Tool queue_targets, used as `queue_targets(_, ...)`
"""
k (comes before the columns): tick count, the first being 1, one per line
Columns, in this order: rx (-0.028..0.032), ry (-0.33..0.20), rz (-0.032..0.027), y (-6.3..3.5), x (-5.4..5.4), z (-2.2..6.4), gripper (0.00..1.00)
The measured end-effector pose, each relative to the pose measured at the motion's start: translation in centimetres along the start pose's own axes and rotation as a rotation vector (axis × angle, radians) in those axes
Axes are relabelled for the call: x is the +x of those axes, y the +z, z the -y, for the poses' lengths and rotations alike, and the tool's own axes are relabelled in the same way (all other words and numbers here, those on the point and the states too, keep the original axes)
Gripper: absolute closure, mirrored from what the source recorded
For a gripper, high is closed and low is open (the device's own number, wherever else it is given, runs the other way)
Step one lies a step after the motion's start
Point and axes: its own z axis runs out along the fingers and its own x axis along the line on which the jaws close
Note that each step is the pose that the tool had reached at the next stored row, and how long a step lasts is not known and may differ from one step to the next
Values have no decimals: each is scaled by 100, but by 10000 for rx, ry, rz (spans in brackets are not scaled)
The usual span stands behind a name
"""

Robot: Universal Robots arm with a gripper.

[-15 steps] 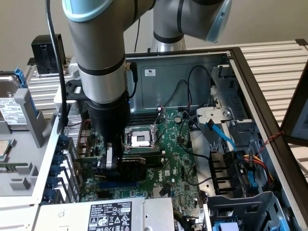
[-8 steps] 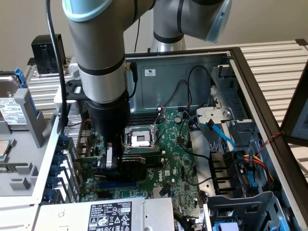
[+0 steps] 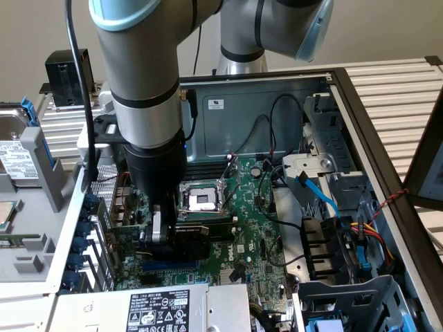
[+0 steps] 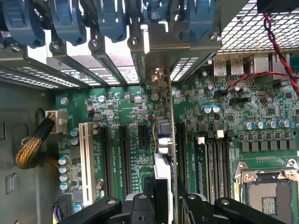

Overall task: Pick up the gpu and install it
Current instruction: 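Insert the gpu into the slot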

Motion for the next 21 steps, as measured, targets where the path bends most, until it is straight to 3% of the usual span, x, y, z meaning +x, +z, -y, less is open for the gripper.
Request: queue_targets(21, -1, 1, -1, -12, 8, 0, 72)
